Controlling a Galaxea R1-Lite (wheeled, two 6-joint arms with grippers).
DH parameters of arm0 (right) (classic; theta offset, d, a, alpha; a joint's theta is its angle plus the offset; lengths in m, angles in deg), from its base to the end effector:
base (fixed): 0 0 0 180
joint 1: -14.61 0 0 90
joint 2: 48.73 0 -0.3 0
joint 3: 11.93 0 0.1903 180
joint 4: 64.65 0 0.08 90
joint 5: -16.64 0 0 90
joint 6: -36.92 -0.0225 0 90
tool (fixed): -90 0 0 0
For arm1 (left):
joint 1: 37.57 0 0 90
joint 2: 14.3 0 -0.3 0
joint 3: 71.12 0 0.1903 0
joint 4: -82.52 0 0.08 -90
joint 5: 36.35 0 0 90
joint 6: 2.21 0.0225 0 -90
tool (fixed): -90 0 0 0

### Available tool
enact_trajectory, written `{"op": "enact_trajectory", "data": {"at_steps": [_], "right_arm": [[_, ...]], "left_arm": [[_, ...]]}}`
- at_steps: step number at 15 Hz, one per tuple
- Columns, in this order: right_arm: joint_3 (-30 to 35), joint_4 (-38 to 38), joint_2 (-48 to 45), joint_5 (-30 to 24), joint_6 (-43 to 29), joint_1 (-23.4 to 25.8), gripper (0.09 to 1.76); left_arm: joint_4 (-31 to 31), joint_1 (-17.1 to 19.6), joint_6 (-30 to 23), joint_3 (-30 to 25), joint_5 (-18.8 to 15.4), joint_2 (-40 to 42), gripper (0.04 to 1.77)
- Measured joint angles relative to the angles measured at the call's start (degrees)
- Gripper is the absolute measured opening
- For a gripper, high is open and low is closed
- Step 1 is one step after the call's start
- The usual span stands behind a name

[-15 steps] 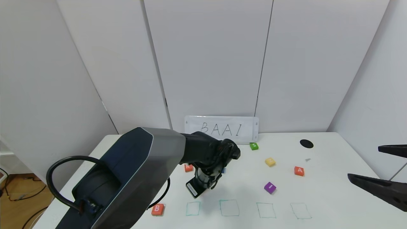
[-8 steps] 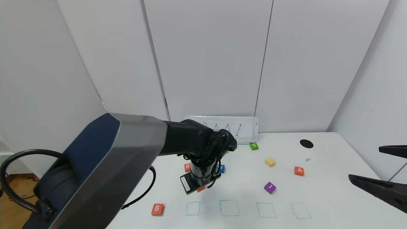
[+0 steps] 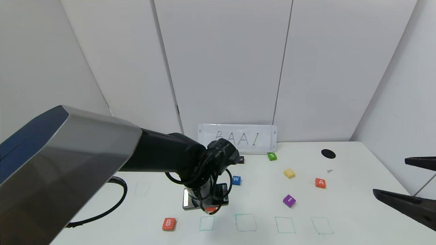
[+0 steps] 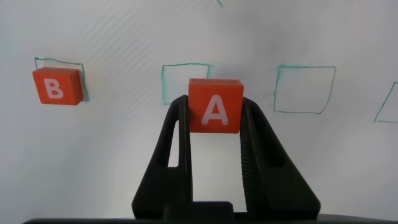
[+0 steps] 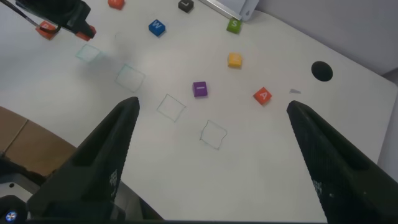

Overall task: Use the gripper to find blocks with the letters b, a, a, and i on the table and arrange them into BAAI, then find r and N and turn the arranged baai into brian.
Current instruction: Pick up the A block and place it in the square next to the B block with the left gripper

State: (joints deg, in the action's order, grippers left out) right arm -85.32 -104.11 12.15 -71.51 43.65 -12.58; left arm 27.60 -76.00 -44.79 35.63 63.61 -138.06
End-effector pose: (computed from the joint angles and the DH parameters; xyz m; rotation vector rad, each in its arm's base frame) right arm 0.1170 0.0593 0.2569 -0.2324 0.4335 0.4610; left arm 0.3004 -0.2334 0.0966 -0.1291 1.2174 0.0193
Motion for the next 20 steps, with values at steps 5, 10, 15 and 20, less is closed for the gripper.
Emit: {"op": "enact_trajectory", "data": {"at_steps": [5,10,15,20], "right_arm": [[0.2,0.0,0.3,0.0,0.0,-0.3,1.71],[0.5,0.0,0.5,0.1,0.0,-0.6,1.71],[0.8,0.1,1.1,0.1,0.0,-0.8,1.71],[1.1,0.1,1.9,2.0,0.0,-1.4,1.71]], "left_arm": [[8.1,0.3,4.5,-10.0,0.7,2.3,0.51],[11.8,0.8,6.4,-13.8,0.6,2.2,0.51],[16.7,1.0,6.6,-17.2,0.6,0.8,0.51],[17.0,0.9,6.1,-16.6,1.1,-0.8,0.51]]}}
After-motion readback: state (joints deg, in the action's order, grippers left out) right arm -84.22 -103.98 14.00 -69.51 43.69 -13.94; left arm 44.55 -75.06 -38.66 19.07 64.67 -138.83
